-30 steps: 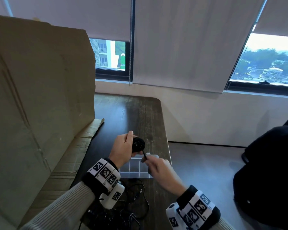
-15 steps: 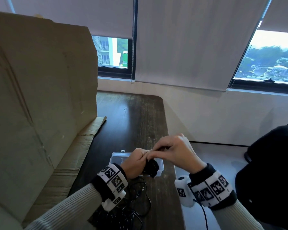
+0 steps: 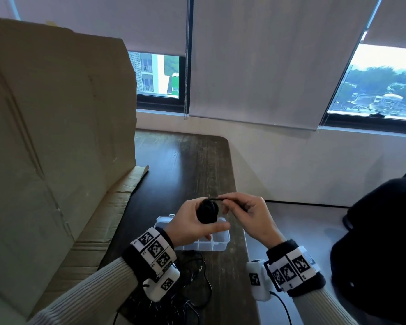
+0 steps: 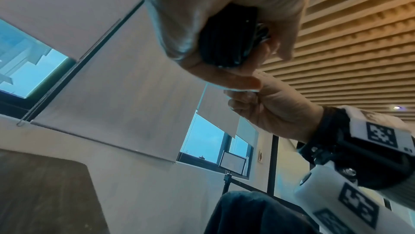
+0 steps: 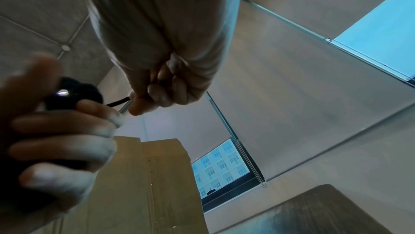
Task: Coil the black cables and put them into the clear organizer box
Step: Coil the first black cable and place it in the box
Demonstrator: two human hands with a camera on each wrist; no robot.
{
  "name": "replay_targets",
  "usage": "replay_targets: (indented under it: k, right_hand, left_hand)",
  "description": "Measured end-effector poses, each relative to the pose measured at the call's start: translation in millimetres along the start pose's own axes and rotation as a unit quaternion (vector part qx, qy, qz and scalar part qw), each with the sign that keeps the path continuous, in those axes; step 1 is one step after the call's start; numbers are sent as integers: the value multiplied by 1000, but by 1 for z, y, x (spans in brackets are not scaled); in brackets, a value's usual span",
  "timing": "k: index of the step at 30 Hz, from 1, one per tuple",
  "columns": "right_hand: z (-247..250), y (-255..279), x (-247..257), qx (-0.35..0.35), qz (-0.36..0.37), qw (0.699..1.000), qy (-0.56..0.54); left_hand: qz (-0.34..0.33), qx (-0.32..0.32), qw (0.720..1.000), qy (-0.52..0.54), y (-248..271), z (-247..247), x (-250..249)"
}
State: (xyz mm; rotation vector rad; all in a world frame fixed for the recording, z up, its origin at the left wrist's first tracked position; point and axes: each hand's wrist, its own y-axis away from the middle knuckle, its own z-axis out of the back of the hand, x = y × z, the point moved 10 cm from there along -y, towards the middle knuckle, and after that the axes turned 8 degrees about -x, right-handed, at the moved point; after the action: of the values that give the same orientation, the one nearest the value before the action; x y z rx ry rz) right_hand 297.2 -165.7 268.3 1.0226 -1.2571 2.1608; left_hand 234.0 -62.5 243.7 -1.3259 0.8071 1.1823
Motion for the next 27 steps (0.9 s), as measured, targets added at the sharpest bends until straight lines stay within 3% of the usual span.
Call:
replay_targets:
  k: [6, 12, 16, 20, 24, 27]
  right_hand:
    - [-2, 3, 16, -43, 24, 999, 11]
    - [-26, 16, 40, -19, 73, 996, 47]
    - [-44, 26, 59, 5, 128, 988, 82]
    - [-46, 32, 59, 15, 128, 989, 78]
    - [-34, 33, 51, 23, 51, 998, 38]
    - [-37, 38, 55, 79, 38, 996, 29]
  left_hand:
    - [47, -126, 986, 100, -8, 18, -3]
    - [96, -196, 972, 86, -25, 43, 5]
    - [88, -231, 968, 29, -28, 49, 13]
    - [110, -200, 973, 41, -27, 37, 21]
    - [166, -142, 973, 77, -25, 25, 32]
    - [178, -114, 972, 99, -21, 23, 28]
